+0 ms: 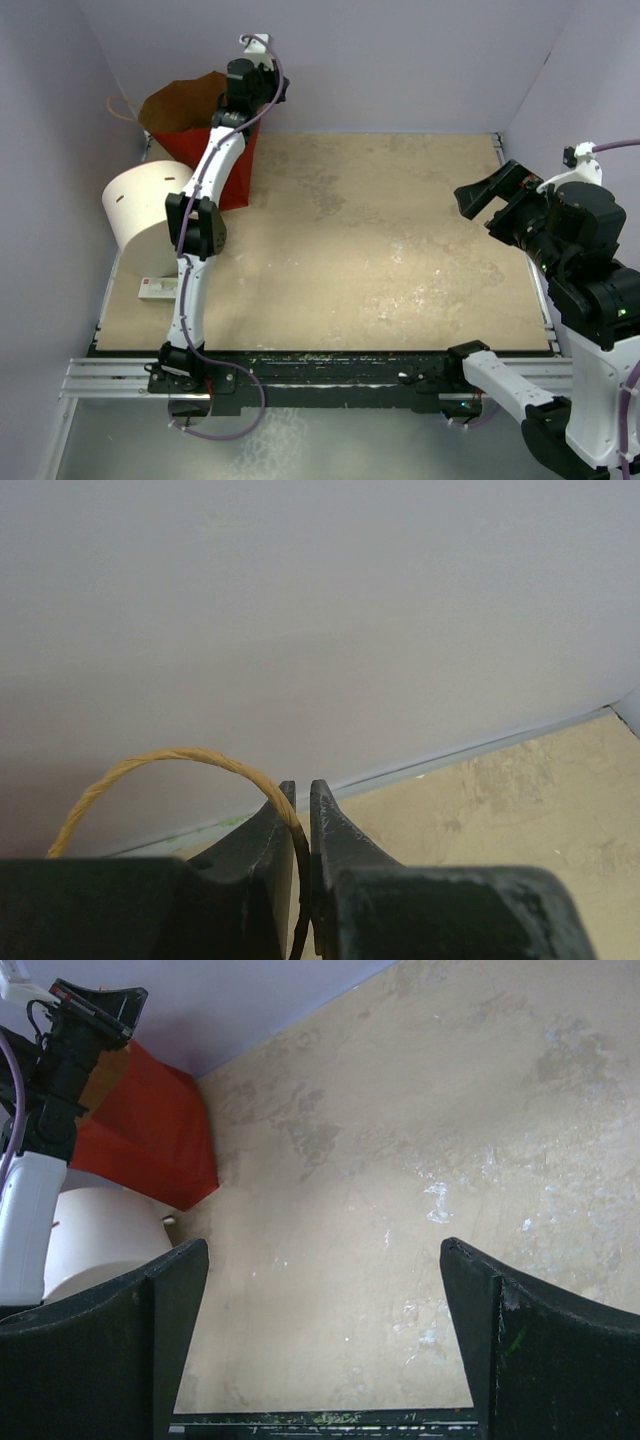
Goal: Take the snacks out of the paper bag
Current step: Move the paper bag to the center of the board.
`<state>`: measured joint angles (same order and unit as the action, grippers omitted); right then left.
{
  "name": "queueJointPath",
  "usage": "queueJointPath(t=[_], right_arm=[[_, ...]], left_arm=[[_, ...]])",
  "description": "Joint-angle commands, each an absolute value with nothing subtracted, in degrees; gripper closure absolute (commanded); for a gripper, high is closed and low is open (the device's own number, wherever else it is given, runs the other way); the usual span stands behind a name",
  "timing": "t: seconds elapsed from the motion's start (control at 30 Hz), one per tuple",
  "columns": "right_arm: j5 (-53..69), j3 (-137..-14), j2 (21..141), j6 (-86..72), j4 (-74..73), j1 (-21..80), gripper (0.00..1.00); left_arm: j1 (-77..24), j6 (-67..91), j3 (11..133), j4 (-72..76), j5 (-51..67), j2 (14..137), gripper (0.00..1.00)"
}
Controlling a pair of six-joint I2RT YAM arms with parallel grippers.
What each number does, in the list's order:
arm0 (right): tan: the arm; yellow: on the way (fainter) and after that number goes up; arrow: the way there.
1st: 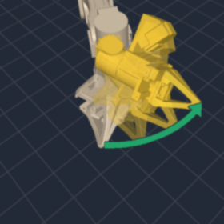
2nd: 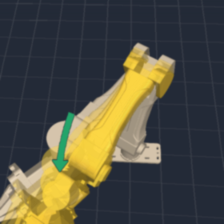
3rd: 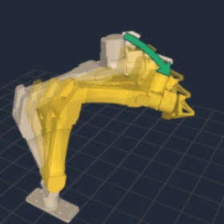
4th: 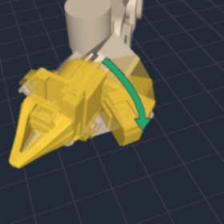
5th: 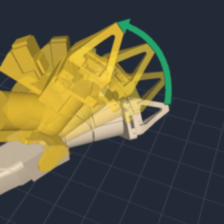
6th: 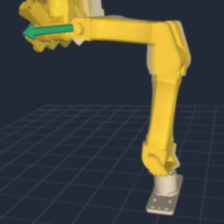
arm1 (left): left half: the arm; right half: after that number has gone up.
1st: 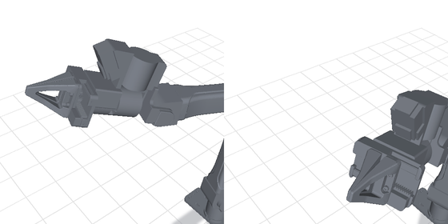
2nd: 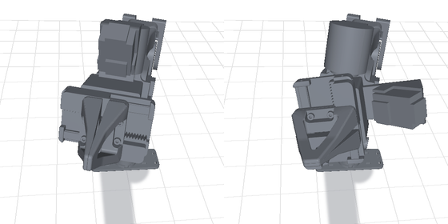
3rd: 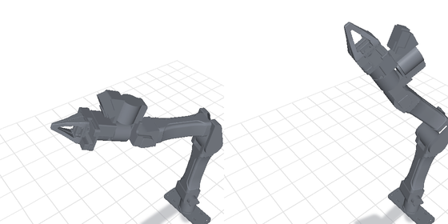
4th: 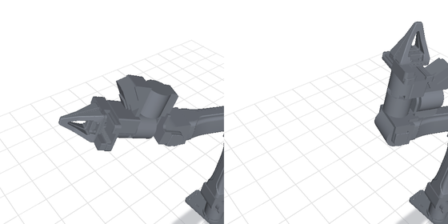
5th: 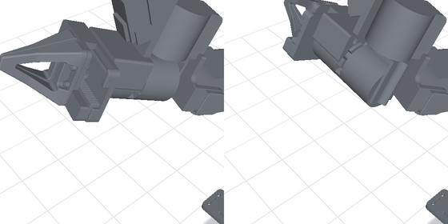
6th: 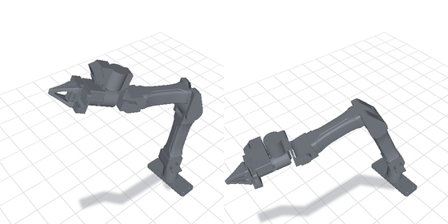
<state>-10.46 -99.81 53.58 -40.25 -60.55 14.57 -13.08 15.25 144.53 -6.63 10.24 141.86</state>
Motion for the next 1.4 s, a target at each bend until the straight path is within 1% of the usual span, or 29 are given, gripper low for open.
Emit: queueJointPath(t=[0.0,0.23,0.4,0.63,0.87,1.17,1.37], right_arm=[[-8.61,-100.80,54.13,-40.08,-58.48,14.33,0.01],[-7.80,-100.11,53.42,-38.83,-58.22,14.33,0.01],[-6.85,-99.16,52.37,-37.96,-57.57,14.32,0.00],[-4.80,-97.97,51.03,-36.55,-57.12,14.33,0.00],[-2.17,-96.09,48.53,-36.21,-57.30,14.33,0.00],[2.56,-94.39,46.45,-34.07,-58.35,14.33,0.01],[5.81,-92.79,45.65,-33.18,-58.12,14.33,0.01]], left_arm=[[-13.60,14.01,142.99,-4.39,12.35,134.55,1.00],[-15.90,14.24,138.30,-6.51,16.25,129.23,1.00],[-19.45,13.22,134.44,-9.59,18.02,124.49,1.00],[-24.39,13.25,123.40,-12.74,17.36,114.04,1.00],[-29.62,16.10,108.82,-14.18,17.66,101.42,1.00],[-35.67,18.65,94.16,-21.38,15.46,84.46,1.00],[-43.87,23.54,87.61,-23.32,13.43,77.17,1.00]])
